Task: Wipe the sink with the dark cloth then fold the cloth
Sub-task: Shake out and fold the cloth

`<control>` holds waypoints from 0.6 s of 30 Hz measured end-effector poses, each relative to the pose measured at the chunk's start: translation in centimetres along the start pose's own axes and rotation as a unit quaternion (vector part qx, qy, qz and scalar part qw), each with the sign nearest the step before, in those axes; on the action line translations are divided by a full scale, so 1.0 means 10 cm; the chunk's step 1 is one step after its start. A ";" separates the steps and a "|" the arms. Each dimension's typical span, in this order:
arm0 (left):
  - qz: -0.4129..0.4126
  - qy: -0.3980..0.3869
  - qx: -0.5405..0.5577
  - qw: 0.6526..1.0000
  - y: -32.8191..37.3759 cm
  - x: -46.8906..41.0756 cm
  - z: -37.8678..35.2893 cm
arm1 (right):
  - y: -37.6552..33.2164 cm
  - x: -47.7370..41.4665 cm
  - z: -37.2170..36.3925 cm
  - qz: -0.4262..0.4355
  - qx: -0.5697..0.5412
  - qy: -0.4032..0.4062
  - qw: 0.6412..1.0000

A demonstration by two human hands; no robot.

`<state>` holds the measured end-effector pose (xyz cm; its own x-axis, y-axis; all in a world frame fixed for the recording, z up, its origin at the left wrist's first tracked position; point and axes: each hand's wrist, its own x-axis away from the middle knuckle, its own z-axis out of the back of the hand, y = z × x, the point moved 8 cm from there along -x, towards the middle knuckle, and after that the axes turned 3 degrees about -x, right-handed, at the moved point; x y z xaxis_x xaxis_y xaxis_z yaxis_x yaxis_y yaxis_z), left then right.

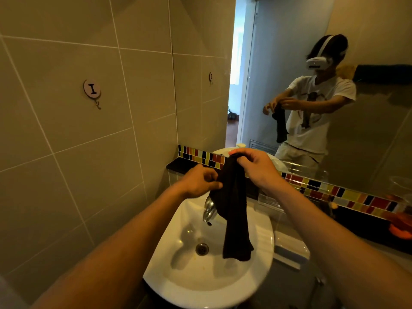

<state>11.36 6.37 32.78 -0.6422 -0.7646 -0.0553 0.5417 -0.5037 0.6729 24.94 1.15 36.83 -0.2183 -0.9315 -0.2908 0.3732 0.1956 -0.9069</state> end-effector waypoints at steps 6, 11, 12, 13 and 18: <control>-0.012 -0.009 0.051 0.999 -0.24 -0.17 0.10 | 0.16 -0.26 0.21 -0.033 0.072 0.012 0.997; -0.020 -0.043 0.020 0.999 -0.34 -0.35 0.32 | 0.35 -0.45 0.20 -0.056 0.096 0.011 0.994; -0.023 -0.043 0.018 0.999 -0.35 -0.40 0.39 | 0.35 -0.51 0.18 -0.055 0.098 0.011 0.994; -0.024 -0.036 0.025 0.999 -0.35 -0.46 0.46 | 0.32 -0.57 0.16 -0.053 0.100 0.011 0.994; -0.031 0.097 0.211 0.972 -0.17 -0.66 0.97 | -0.03 -0.92 0.22 -0.026 0.064 0.049 0.996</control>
<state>9.39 16.16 39.17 -0.5293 -0.8203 -0.2167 0.2079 -0.3730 0.9043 28.78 9.03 40.47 -0.3251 -0.9035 -0.2791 0.4697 0.1019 -0.8769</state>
